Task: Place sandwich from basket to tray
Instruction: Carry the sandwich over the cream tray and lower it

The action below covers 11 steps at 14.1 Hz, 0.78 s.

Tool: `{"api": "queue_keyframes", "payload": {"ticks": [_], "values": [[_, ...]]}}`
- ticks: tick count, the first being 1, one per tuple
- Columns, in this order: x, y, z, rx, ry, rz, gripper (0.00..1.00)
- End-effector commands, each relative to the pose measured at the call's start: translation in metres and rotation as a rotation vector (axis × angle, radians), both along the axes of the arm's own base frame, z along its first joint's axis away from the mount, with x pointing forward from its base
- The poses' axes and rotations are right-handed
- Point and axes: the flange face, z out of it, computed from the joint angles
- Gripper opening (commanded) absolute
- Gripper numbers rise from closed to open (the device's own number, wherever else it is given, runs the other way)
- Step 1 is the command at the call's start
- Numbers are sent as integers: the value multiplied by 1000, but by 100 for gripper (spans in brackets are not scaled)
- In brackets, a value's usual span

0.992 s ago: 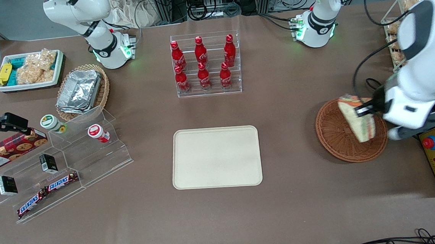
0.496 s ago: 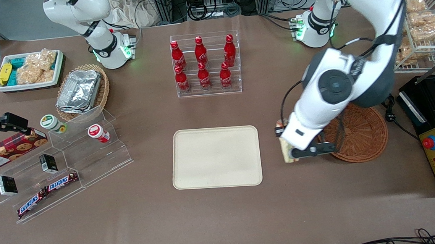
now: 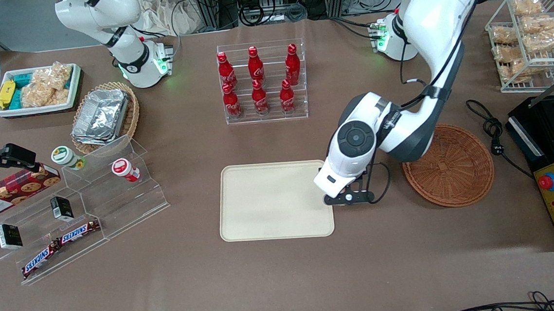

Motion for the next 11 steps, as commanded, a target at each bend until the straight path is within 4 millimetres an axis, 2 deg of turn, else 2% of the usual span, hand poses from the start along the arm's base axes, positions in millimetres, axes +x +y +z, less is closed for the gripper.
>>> {"api": "queue_keyframes", "payload": {"ticks": [1,2,4,8,11], "values": [[10,-9,-14,-19,-23,7,0],[12,-13,-24,-36,-31,6,0],[3,-37,-37,-62,-45,-23,0],[3,-50,-55,-66,-32,-17,0],[3,-49,-71,-62,-15,-16,0]]}}
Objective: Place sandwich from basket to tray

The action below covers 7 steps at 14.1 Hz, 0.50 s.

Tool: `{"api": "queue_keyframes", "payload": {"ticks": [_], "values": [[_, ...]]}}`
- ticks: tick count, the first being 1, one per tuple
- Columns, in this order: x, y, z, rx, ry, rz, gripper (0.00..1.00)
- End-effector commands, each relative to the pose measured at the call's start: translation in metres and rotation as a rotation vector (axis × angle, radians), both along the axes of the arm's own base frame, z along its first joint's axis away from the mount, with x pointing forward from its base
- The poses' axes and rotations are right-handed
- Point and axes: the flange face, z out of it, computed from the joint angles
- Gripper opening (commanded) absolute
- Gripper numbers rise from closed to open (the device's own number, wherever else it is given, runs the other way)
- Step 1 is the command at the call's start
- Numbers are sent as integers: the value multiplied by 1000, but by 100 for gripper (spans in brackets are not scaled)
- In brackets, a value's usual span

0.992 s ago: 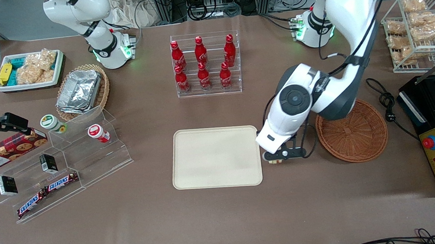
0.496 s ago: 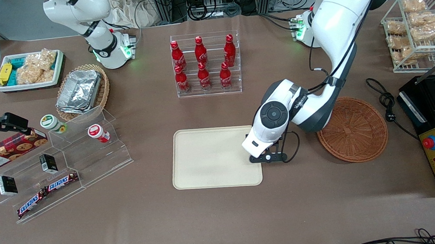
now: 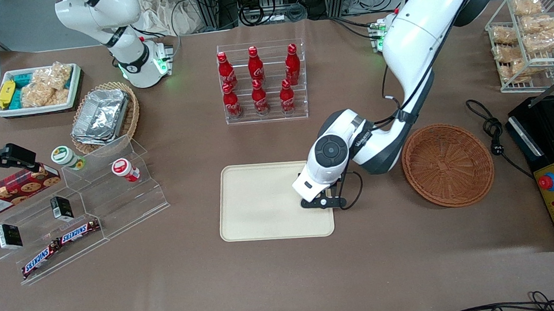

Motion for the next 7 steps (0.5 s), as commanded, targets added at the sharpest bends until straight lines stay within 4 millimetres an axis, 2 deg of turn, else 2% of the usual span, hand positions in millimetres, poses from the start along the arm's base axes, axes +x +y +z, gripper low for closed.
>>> {"api": "queue_keyframes", "payload": {"ticks": [1,2,4,7], "values": [[8,-3,-6,10,-18,12,5],[8,-4,-6,9,-15,22,32],[9,-3,-4,12,-17,67,98],[15,6,13,4,-20,94,99]]}}
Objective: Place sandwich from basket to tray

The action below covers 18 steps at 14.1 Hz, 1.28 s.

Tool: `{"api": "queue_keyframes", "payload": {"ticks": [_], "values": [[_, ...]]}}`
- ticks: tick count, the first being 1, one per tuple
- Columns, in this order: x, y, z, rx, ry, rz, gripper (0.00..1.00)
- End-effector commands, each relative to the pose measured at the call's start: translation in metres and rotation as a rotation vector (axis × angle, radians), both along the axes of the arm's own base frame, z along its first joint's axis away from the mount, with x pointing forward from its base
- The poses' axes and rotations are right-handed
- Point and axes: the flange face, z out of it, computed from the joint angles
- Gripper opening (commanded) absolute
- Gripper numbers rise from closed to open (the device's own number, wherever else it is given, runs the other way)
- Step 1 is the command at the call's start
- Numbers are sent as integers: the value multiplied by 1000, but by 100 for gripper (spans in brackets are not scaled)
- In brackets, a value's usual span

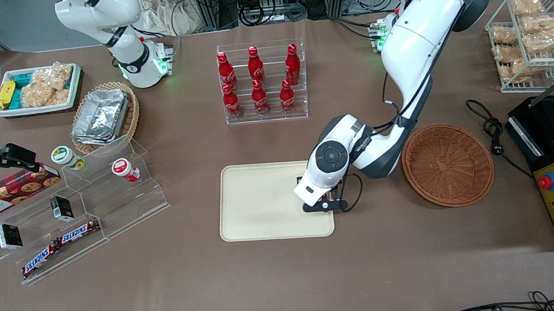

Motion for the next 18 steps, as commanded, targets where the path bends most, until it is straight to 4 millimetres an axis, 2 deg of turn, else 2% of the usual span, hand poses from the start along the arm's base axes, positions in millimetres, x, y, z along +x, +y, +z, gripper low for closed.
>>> {"api": "queue_keyframes", "payload": {"ticks": [1,2,3,5,6,13,14,15,16,18], "values": [[12,11,30,8,-24,42,99],[17,23,45,22,-21,56,99],[22,38,68,39,-27,63,99],[24,62,132,73,-72,71,99],[24,81,157,99,-73,70,99],[6,244,308,208,-23,-105,99],[2,257,321,214,-23,-107,99],[3,271,326,215,-16,-86,99],[6,293,327,202,-5,-56,99],[2,309,342,177,-15,-82,99]]}}
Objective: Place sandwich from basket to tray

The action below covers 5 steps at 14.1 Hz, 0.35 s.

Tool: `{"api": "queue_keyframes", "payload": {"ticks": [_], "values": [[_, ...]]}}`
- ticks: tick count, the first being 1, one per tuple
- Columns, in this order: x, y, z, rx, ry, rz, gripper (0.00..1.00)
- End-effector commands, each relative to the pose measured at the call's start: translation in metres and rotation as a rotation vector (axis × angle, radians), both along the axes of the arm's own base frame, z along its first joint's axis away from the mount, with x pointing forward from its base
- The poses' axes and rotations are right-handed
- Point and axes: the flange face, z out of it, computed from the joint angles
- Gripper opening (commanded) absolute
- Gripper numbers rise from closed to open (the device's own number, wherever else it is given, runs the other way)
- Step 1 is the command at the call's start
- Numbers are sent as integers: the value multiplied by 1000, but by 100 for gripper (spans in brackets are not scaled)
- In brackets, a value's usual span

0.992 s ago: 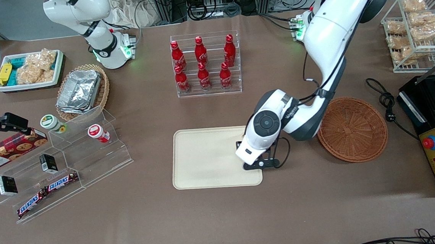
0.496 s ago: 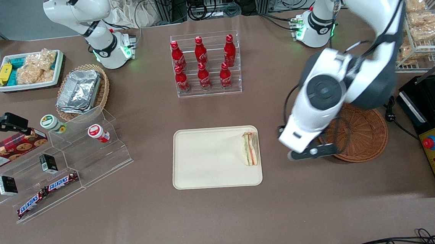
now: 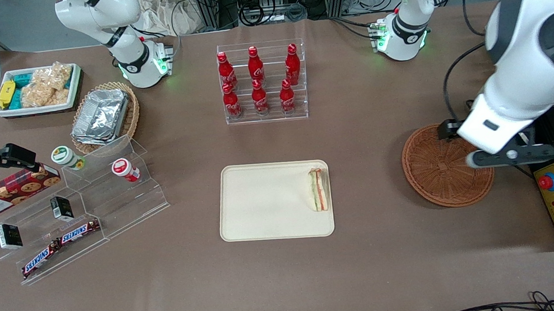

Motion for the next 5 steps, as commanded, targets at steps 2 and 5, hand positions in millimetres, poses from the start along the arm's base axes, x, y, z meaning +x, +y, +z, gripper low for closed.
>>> {"api": "queue_keyframes", "payload": {"ticks": [2,5], "values": [[-13,41,20,-26,18,-63,100],[-17,63,31,-98,9,-17,100]]}}
